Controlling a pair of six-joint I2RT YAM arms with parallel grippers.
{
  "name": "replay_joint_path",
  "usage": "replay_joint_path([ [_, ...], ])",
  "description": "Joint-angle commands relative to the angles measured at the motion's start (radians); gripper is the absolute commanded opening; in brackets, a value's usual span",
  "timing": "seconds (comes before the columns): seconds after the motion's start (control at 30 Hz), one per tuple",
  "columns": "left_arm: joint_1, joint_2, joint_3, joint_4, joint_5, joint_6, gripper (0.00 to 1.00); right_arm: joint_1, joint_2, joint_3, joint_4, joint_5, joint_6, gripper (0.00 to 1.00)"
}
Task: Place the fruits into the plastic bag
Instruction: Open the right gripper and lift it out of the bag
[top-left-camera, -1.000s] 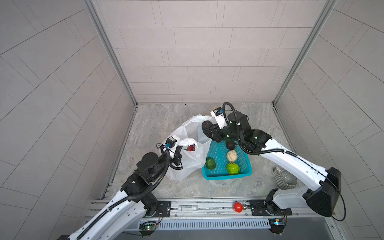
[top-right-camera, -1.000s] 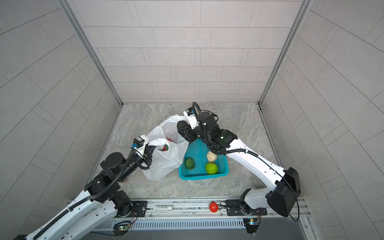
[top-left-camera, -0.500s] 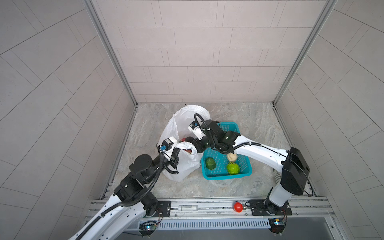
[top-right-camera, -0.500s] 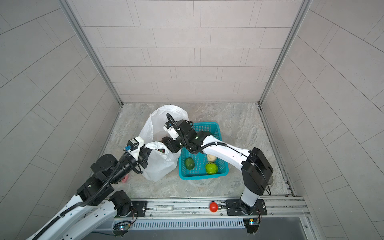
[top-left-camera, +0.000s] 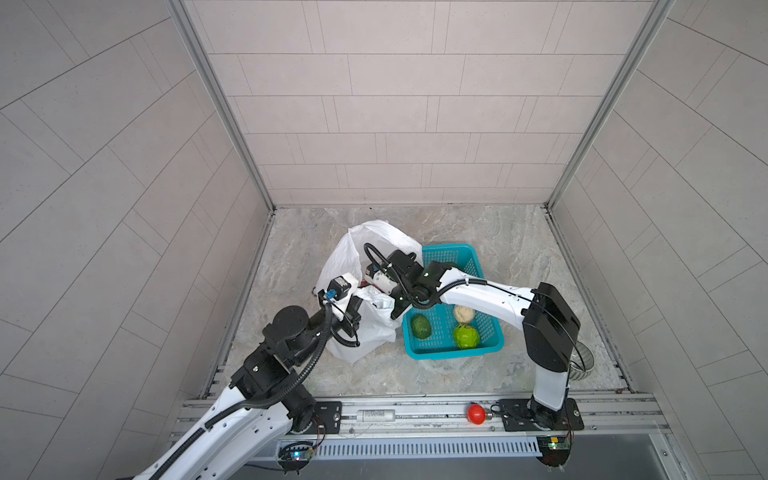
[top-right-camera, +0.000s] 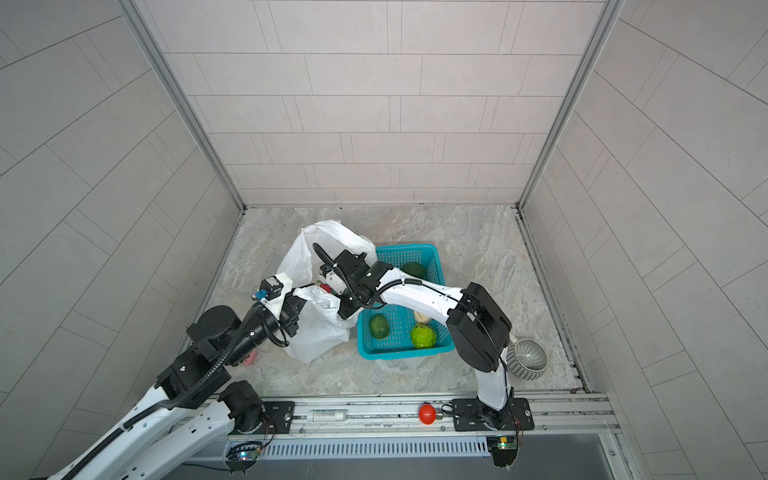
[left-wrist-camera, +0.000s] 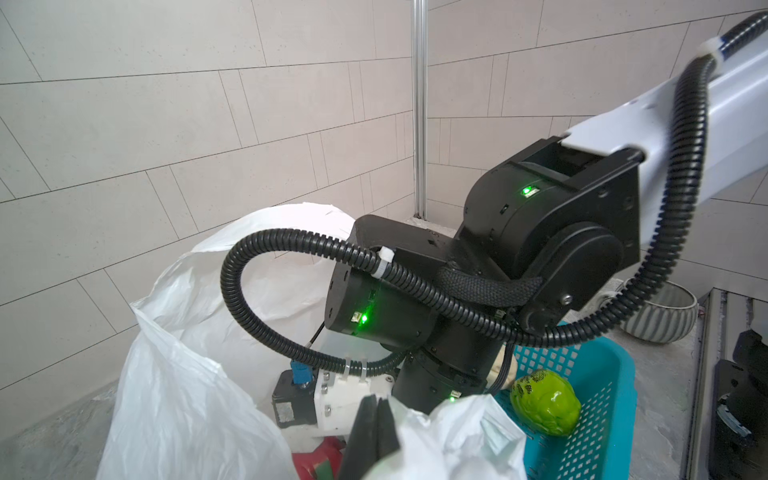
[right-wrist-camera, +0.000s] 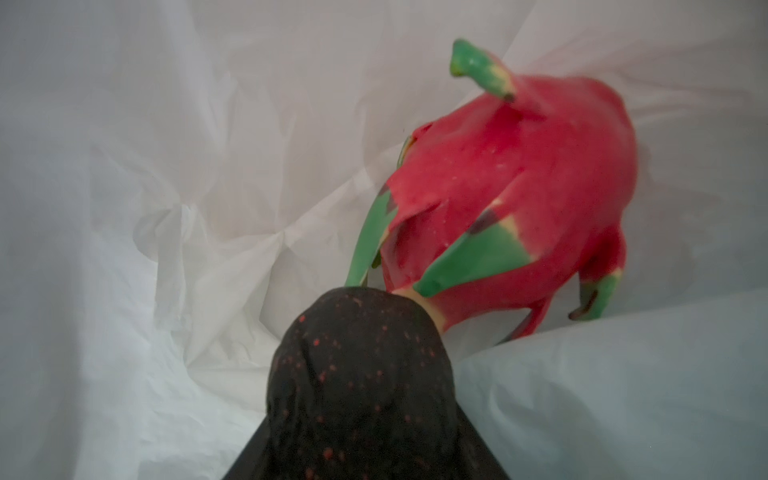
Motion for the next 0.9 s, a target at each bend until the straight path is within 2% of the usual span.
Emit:
replay_joint_path([
  [0.0,0.0,-0.01,0.011,0.023,0.001,0.01,0.0,0.003,-0.029,0.04,-0.077,0.055,-0.037,0.64],
  [0.1,0.001,-0.01,0.012,0.022,-0.003,0.011,0.0,-0.004,-0.077,0.045,-0.076,0.112,-0.044,0.77],
  [0.13,0.0,-0.011,0.012,0.023,-0.005,0.011,0.0,-0.01,-0.097,0.045,-0.077,0.126,-0.047,0.79],
  [0.27,0.0,-0.002,0.02,0.013,-0.007,-0.009,0.0,-0.049,-0.18,0.034,-0.08,0.198,-0.048,0.78],
  [0.5,0.0,0.014,0.006,0.045,-0.001,-0.041,0.0,-0.118,-0.427,-0.099,0.062,0.188,-0.12,0.79],
  [0.73,0.0,0.039,0.011,0.055,-0.013,-0.031,0.0,-0.251,-0.596,-0.23,0.143,0.195,0.004,0.79],
  [0.87,0.0,0.039,0.004,0.084,-0.044,-0.026,0.0,-0.272,-0.638,-0.353,0.151,0.23,0.029,0.79],
])
